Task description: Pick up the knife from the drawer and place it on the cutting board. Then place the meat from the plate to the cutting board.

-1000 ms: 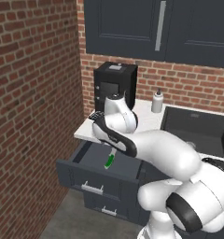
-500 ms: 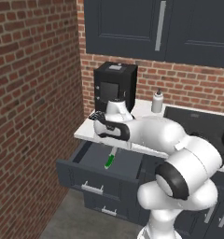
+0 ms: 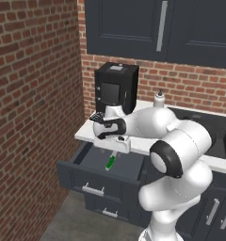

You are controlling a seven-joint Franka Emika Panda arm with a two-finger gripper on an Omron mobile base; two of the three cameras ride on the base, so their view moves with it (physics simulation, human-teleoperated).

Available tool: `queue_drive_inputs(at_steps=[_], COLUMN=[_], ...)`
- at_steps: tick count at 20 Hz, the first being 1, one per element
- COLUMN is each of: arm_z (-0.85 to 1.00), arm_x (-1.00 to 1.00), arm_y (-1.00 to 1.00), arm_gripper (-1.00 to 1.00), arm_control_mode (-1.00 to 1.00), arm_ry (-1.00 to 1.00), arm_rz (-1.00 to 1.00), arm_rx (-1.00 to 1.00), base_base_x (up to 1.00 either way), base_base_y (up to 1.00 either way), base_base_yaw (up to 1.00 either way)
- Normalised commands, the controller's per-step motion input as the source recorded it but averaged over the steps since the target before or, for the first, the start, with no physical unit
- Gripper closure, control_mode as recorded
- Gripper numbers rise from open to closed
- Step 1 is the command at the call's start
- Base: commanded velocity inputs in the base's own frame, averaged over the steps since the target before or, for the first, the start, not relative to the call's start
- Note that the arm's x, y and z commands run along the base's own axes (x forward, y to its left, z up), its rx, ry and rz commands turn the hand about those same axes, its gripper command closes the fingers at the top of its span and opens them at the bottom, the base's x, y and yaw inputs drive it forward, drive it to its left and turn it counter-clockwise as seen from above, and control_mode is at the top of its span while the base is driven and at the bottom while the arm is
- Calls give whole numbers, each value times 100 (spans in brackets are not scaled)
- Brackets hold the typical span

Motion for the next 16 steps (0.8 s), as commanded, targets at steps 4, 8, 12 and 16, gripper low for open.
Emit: queue_drive_inputs(at_steps=[4, 8, 12, 16], arm_z=[-24, -32, -41, -49], arm_x=[-9, 0, 0, 0], arm_y=[0, 0, 0, 0], arm_gripper=[-100, -100, -100, -100], arm_control_mode=[-100, -100, -100, -100], arm_ry=[0, 1, 1, 0], arm_rz=[0, 0, 0, 0], arm_rx=[0, 0, 0, 0], base_base_x=[0, 0, 0, 0], base_base_y=[0, 0, 0, 0], base_base_yaw=[0, 0, 0, 0])
